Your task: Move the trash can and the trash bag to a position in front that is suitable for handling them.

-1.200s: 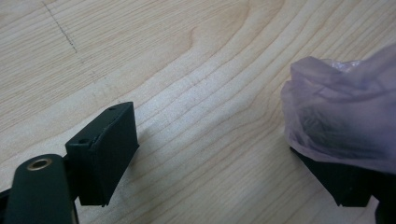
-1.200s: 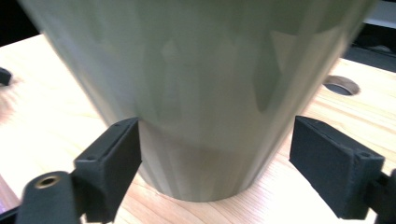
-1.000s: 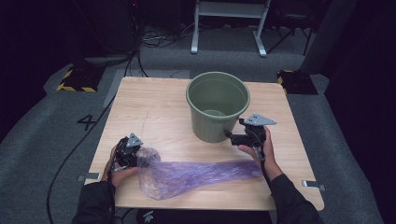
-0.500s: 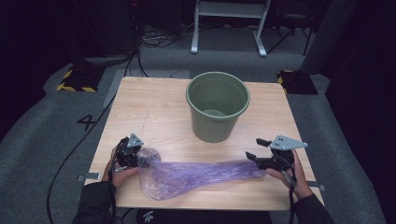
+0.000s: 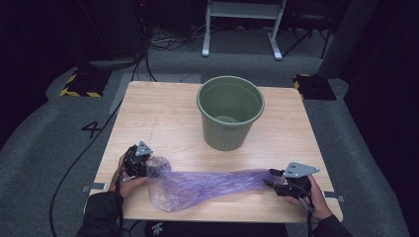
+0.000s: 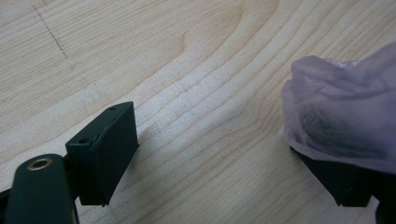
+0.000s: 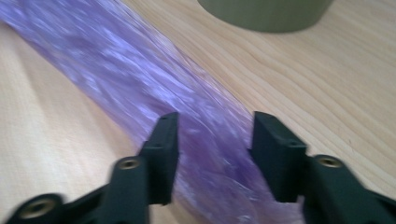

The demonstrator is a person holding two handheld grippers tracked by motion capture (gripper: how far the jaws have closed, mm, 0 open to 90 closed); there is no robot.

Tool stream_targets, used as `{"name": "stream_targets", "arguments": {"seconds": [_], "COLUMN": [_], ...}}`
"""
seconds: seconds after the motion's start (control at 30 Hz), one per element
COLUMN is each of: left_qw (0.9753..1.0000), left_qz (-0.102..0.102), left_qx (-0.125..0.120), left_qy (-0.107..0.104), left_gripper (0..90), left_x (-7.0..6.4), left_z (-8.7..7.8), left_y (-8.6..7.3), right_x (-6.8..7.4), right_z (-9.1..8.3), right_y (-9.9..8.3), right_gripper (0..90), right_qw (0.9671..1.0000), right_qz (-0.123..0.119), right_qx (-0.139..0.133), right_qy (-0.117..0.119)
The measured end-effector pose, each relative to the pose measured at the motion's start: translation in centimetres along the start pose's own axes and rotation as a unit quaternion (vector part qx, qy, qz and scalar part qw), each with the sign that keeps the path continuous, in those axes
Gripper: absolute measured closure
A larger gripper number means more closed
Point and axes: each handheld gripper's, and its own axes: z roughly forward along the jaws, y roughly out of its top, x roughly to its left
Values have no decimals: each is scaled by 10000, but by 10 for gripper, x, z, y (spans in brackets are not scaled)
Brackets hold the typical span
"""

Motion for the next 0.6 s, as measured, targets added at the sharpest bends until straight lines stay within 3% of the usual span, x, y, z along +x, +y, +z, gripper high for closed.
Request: {"name": "stream_targets", "arguments": {"seconds": [0.1, 0.43, 0.6], "left_qw": [10000, 10000, 10000], "left_qz": [-1, 20, 41], "left_qx": [-1, 1, -2], "left_qy": [-4, -35, -71], "left_gripper": [143, 141, 141], "left_x": [0, 1, 4], "left_z": [0, 0, 2], "left_y": [0, 0, 2], "right_x": [-8, -17, -28], "right_z": [4, 10, 12], "right_y": [-4, -10, -11], "right_gripper": [674, 795, 832], "right_qw": [9999, 9996, 9987], "right_qz": [119, 229, 301], "right_qx": [4, 89, 206], "right_qy": [-49, -139, -356]}}
